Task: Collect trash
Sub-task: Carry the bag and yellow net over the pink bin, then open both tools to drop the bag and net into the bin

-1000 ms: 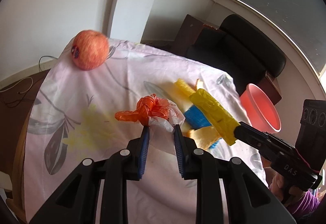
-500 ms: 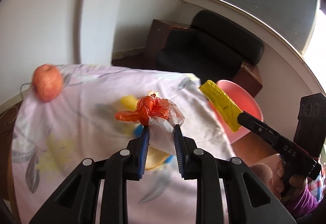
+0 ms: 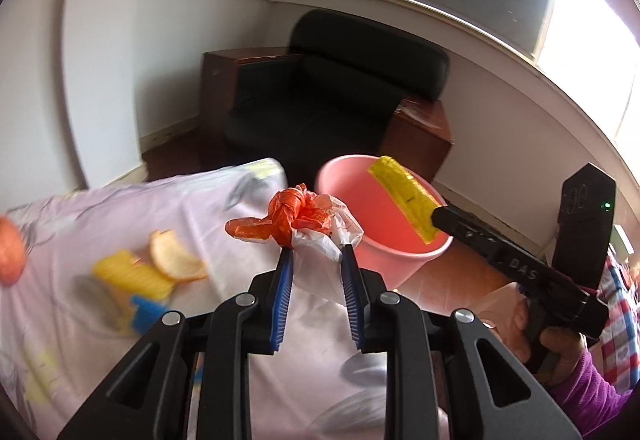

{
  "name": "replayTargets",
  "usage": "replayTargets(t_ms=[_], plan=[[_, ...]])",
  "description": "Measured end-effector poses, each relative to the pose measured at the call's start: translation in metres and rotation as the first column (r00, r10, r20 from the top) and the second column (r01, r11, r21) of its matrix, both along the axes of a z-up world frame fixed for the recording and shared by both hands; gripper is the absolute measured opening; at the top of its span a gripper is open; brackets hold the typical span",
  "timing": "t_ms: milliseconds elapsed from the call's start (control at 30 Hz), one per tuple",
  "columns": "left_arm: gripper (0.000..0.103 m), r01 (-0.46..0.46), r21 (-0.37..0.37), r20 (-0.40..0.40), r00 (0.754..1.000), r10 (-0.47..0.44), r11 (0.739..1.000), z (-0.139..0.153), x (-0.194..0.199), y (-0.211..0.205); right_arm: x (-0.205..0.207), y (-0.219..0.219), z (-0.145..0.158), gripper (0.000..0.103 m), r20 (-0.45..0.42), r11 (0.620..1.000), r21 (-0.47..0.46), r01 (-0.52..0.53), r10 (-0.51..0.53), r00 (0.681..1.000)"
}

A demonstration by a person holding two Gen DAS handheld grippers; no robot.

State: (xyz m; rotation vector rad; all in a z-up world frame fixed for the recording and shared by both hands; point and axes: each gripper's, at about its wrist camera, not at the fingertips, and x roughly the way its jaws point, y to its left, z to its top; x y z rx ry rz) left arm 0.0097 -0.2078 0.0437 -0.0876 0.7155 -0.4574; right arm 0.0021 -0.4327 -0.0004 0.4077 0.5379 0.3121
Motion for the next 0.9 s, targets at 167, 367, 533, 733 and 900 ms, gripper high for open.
replayTargets(t_ms=[167,367,533,733,900], plan=[[0.023,0.061,0.010,0.017,0.998,-0.061,0.998,0.002,0.016,-0.038,0.005,-0.019,-0.005,0.009,0.004,0.998,-0.015,0.060,-0.060,0.998],[0.023,0.105,0.024,-0.010,0.994,-0.105,0.994,-0.010,0.038,-0.076,0.017,-0.036,-0.017,0.009,-0.023,0.995,-0.020,0.102,-0.103,0.994],[0.023,0.145,0.036,-0.037,0.989,-0.143,0.989,-0.023,0.053,-0.097,0.029,-0.045,-0.028,0.009,-0.048,0.992,-0.014,0.122,-0.122,0.991],[0.024,0.169,0.040,-0.075,0.983,-0.166,0.985,-0.038,0.071,-0.115,0.042,-0.052,-0.035,0.009,-0.061,0.990,-0.020,0.137,-0.138,0.989],[0.025,0.165,0.040,-0.093,0.983,-0.160,0.986,-0.048,0.079,-0.123,0.043,-0.051,-0.039,0.009,-0.068,0.988,-0.028,0.149,-0.151,0.986]])
